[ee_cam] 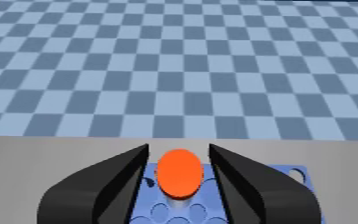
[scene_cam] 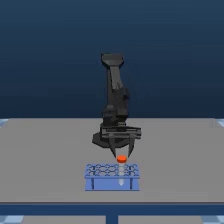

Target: Pick up the centrifuge tube on the rack

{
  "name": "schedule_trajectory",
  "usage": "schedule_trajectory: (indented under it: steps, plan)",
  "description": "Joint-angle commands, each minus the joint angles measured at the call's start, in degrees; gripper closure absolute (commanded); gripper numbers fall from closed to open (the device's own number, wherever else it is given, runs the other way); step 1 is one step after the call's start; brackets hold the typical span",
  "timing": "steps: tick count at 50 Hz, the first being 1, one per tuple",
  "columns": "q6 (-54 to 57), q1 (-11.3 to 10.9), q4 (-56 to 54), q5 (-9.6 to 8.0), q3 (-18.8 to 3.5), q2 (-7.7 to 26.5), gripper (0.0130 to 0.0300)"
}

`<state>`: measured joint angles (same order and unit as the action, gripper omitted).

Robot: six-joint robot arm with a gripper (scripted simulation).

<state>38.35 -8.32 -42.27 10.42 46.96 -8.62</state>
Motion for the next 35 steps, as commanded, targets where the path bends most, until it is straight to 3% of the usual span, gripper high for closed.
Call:
schedule_trajectory:
  steps: [1,23,35]
  plan:
    - [-4.3,0.0,3.5,1.14,0.4,0.6,0.0130]
    - [-13.9,0.0,12.8,4.36,1.8,3.1,0.0130]
    - [-15.2,0.0,14.1,5.00,2.0,3.6,0.0130]
